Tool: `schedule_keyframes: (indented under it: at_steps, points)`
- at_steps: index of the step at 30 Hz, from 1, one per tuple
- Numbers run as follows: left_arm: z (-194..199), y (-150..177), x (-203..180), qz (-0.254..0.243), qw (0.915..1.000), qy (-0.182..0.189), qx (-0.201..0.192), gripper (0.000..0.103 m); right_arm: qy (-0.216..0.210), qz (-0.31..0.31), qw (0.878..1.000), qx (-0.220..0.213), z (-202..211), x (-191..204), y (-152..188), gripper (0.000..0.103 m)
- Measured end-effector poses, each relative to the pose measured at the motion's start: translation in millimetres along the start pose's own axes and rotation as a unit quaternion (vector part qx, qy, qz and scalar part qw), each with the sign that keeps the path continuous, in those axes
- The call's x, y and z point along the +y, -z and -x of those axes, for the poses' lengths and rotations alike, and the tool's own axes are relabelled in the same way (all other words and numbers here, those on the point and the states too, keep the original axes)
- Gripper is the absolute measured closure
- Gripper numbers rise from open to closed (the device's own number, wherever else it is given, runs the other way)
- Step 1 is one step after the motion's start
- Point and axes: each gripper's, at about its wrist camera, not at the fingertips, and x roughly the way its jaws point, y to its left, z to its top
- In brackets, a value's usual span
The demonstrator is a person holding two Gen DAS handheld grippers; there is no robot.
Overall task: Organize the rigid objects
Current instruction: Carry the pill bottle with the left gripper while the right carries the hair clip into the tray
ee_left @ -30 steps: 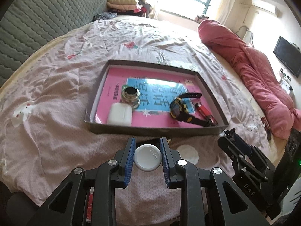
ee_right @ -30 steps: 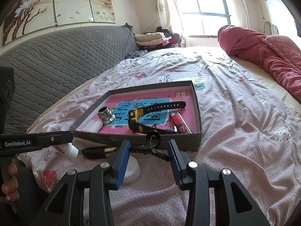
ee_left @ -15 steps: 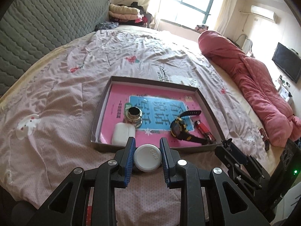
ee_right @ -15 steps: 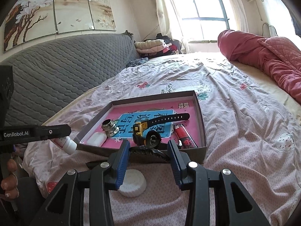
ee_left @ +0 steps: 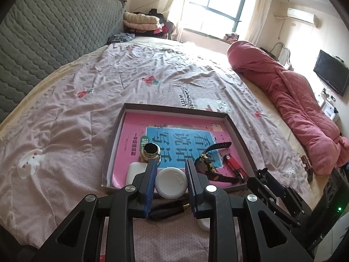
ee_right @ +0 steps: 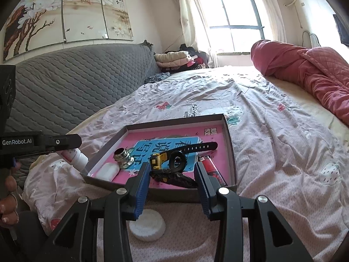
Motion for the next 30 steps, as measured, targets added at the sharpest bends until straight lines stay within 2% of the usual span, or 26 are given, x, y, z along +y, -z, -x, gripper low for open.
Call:
schedule_keyframes:
  at_steps: [30]
  points:
    - [-55.2,-9.0,-10.0,-0.019,0.9994,-0.001,0.030,0.076,0.008,-0.008,1.000,0.003,-38.4,-16.7,-11.2,0.062]
